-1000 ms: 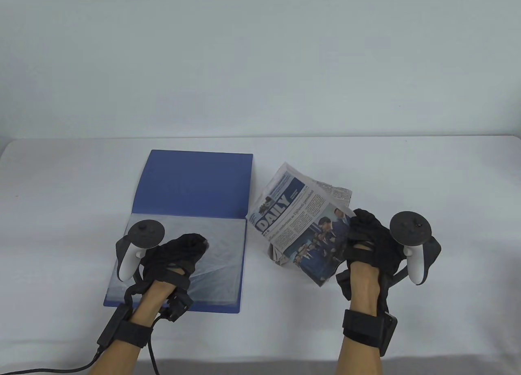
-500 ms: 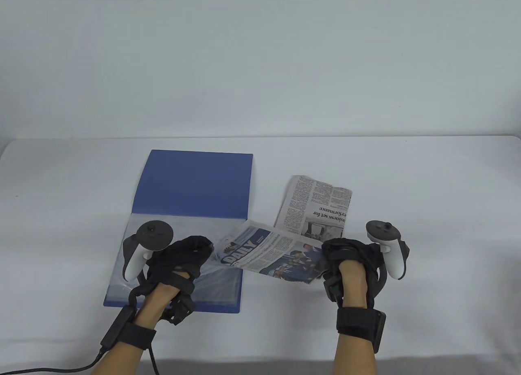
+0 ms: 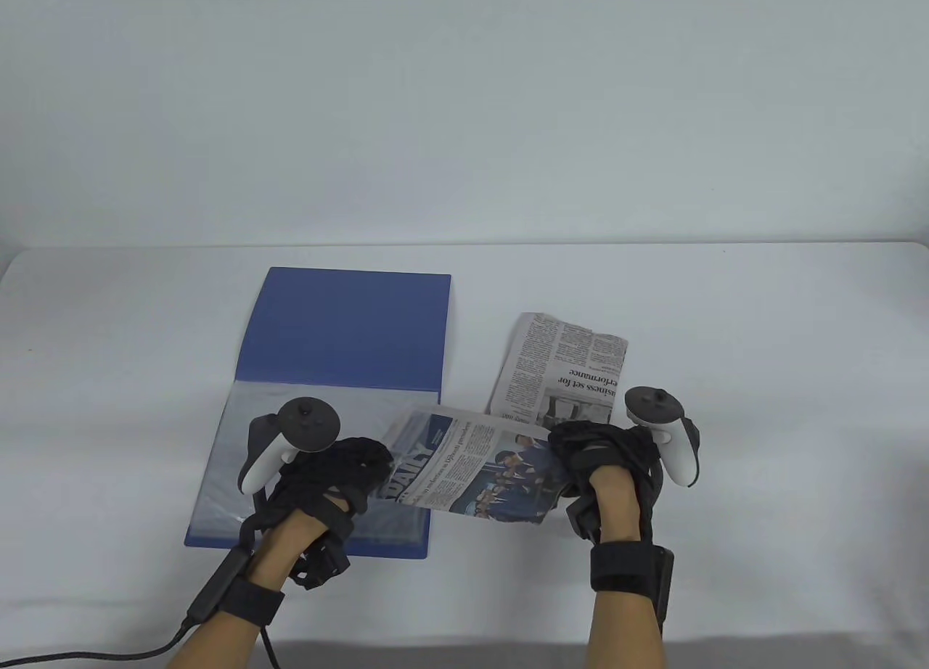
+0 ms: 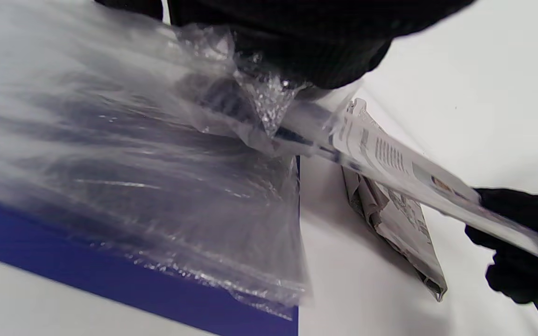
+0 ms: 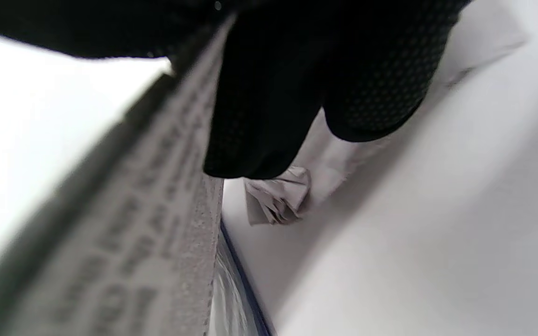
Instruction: Insert newspapers into folder
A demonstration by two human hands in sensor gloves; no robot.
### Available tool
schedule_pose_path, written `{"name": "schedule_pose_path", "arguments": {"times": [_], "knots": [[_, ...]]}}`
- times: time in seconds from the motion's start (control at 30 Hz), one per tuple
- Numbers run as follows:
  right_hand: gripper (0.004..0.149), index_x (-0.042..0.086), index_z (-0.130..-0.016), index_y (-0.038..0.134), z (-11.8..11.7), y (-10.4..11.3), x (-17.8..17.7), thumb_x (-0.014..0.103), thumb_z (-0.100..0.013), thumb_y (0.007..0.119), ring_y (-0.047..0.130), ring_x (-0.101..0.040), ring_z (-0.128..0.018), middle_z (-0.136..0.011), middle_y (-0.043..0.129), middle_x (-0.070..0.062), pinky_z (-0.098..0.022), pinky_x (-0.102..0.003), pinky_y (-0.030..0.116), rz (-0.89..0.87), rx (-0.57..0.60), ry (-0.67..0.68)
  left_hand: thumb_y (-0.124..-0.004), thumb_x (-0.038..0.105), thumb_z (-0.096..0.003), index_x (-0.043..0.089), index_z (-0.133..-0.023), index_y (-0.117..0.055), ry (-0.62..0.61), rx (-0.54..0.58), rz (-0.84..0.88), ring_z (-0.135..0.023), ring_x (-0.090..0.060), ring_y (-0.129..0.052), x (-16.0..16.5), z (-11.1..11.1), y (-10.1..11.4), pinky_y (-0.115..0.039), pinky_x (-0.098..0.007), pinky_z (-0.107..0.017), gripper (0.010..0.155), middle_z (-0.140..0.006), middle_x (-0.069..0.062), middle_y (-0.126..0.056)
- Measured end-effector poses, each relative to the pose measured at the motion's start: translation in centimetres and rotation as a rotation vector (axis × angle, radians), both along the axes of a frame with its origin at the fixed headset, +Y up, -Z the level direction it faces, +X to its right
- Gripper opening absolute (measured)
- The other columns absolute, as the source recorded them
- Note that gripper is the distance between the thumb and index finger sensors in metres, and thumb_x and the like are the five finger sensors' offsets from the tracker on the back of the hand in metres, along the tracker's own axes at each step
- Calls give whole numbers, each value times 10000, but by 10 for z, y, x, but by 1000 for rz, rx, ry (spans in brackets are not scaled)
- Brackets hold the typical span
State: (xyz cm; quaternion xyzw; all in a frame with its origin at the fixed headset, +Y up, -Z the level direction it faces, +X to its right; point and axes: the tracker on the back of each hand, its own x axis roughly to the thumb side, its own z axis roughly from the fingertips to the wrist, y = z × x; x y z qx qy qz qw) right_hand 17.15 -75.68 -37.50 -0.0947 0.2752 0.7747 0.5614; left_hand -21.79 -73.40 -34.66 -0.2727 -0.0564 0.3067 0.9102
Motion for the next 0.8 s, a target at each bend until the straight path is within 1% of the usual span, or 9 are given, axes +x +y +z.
{"name": "schedule_pose_path", "arguments": {"times": [0.17, 0.23, 0.3, 0.4, 0.43, 0.5, 0.6, 0.67, 0.8], "knots": [[443, -3, -965, 726, -17, -9, -25, 236, -593, 758, 1006, -140, -333, -678, 886, -157, -365, -391, 844, -12, -48, 137, -721, 432, -612, 336, -1005, -697, -15, 14, -30, -1207, -309, -457, 4, 0, -2, -436, -573, -903, 405, -1215, 56, -599], [453, -3, -979, 707, -23, -8, -31, 242, -600, 751, 1001, -142, -342, -690, 876, -156, -373, -392, 838, 24, -21, 114, -719, 434, -612, 338, -1006, -695, -14, 7, -15, -1209, -308, -454, 4, 0, -3, -433, -574, -904, 406, -1215, 58, -600], [516, -12, -1025, 608, -26, -3, -38, 277, -613, 723, 985, -157, -396, -745, 831, -178, -408, -409, 814, 59, 19, 46, -717, 435, -613, 341, -1007, -690, -13, 5, -10, -1210, -309, -446, 5, -1, -3, -430, -574, -905, 406, -1219, 56, -590], [737, -54, -1085, 294, -23, 6, -47, 423, -625, 615, 854, -308, -672, -922, 573, -284, -536, -530, 681, 47, 87, -94, -715, 440, -613, 347, -1007, -689, -1, 26, -1, -1212, -308, -440, 4, -2, -1, -425, -576, -905, 406, -1221, 55, -585], [801, -57, -1081, 191, -21, 7, -50, 459, -620, 596, 748, -398, -776, -966, 434, -327, -568, -591, 611, 18, 65, -103, -713, 440, -613, 347, -1007, -687, 5, 34, 6, -1213, -307, -438, 4, -2, 0, -424, -576, -906, 407, -1220, 56, -586], [891, -65, -1057, 71, -13, 9, -51, 518, -606, 572, 573, -497, -882, -994, 253, -357, -600, -665, 508, -20, -29, -101, -710, 441, -614, 348, -1008, -684, 11, 42, 9, -1212, -310, -437, 3, 0, -1, -424, -575, -905, 406, -1221, 54, -584], [960, -66, -1036, -1, -1, 9, -48, 570, -589, 563, 437, -560, -918, -990, 133, -373, -597, -712, 460, -63, -126, -178, -708, 441, -615, 348, -1010, -682, 12, 31, -10, -1212, -313, -434, 3, 0, -4, -422, -577, -905, 407, -1221, 52, -583], [961, -63, -1030, -14, -1, 7, -49, 570, -590, 560, 410, -565, -923, -988, 109, -368, -595, -716, 459, -66, -103, -206, -708, 441, -614, 349, -1009, -682, 7, 26, -13, -1212, -311, -436, 3, 0, -4, -423, -576, -906, 406, -1222, 54, -582], [944, -53, -1026, -25, -12, 14, -66, 560, -597, 550, 314, -579, -941, -982, 38, -354, -600, -727, 419, -148, 43, -199, -713, 439, -613, 356, -1008, -686, -9, 48, -27, -1215, -304, -433, 7, 0, -1, -423, -573, -909, 405, -1224, 66, -580]]}}
